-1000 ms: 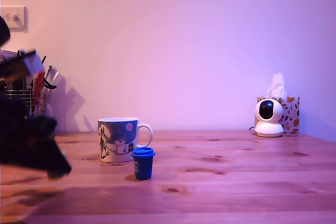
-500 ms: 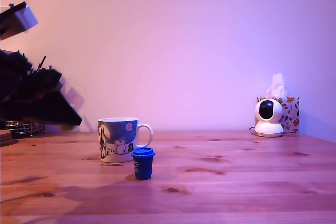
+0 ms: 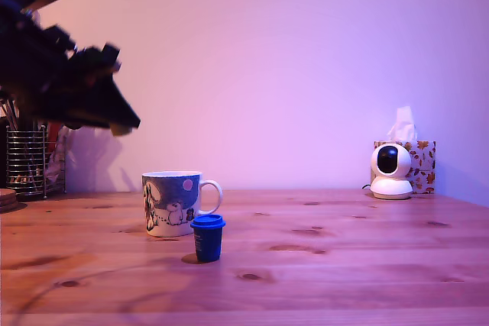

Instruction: Pick up the coffee capsules on the table and drop them inside the coffee cup

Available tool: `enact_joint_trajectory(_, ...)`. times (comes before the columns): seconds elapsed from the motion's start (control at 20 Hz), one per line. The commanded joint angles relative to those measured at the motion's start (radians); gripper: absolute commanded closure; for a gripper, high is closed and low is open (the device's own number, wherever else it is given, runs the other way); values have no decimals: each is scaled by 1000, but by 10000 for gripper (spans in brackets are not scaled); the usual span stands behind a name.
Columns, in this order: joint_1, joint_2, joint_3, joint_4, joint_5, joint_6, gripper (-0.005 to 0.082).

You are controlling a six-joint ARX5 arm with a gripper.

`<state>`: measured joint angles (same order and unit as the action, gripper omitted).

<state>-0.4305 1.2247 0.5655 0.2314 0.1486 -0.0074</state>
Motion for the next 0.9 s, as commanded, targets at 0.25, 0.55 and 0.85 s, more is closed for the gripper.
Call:
enact_joint_trajectory(0.25,29,93,249,-217,56,5,574)
enact_joint_trajectory(0.55,34,231,410,-329,80,8,574)
enact_joint_trajectory(0.85,60,351,537,-418,96,9,574)
